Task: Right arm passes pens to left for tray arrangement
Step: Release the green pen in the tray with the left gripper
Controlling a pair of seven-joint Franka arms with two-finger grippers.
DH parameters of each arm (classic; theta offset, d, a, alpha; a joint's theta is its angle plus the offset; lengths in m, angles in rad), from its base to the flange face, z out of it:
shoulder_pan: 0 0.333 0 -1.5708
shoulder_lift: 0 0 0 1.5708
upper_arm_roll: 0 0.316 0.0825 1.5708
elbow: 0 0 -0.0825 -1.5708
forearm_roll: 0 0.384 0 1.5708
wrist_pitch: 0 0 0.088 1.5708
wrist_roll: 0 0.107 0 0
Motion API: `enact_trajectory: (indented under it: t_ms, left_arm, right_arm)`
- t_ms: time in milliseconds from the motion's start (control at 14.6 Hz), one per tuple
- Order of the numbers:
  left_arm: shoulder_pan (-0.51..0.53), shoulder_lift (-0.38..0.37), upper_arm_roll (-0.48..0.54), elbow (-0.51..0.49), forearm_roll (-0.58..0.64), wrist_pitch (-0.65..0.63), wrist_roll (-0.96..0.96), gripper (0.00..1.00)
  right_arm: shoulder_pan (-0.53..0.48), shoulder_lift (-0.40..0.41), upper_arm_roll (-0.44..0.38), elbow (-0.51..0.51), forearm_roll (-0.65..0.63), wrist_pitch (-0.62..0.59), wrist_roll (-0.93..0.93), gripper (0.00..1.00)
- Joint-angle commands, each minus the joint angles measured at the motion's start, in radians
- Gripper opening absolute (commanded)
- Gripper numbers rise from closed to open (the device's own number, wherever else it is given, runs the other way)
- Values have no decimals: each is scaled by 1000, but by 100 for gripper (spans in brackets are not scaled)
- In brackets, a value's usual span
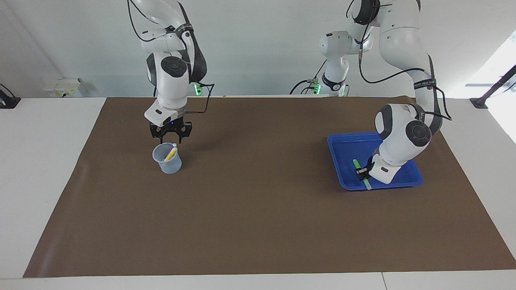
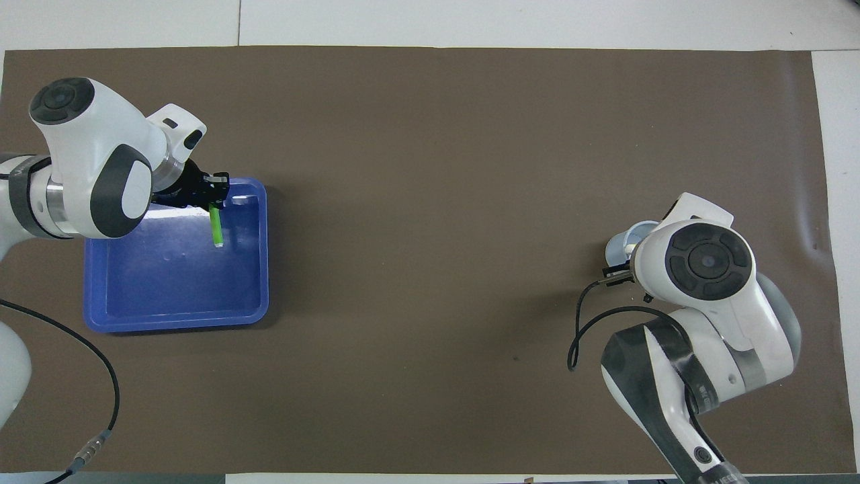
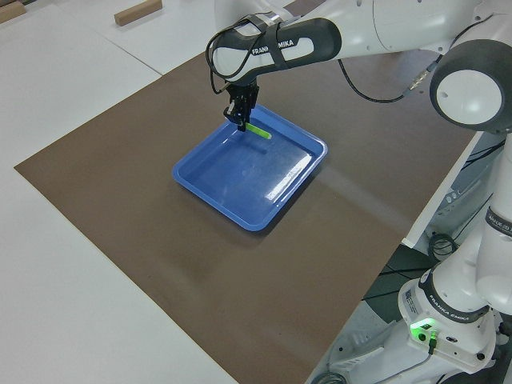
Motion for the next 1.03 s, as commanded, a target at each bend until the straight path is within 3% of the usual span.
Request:
enact_trajectory:
  t_ms: [0, 273, 478, 752, 820, 957]
  left_arm:
    - [-5, 8, 4, 3, 20, 11, 9, 0]
    - [5, -8, 0, 43, 12, -103, 23, 0]
    - [-1, -68, -2, 3, 8, -129, 32, 0]
    - [5, -91, 1, -52, 8, -115, 99, 0]
    - [0, -104, 1, -79, 8, -107, 90, 0]
    - [-3, -123, 1, -130, 8, -68, 89, 0]
  right_arm:
    - [-5, -1, 7, -15, -45, 27, -17, 53]
    - [-5, 8, 7, -15, -49, 81, -20, 48]
    - [-5, 8, 7, -16, -49, 84, -23, 47]
    - [-5, 3, 7, -19, -49, 72, -34, 43]
    - [-5, 3, 7, -21, -49, 67, -35, 39]
    - [-5, 2, 7, -21, -49, 65, -35, 17]
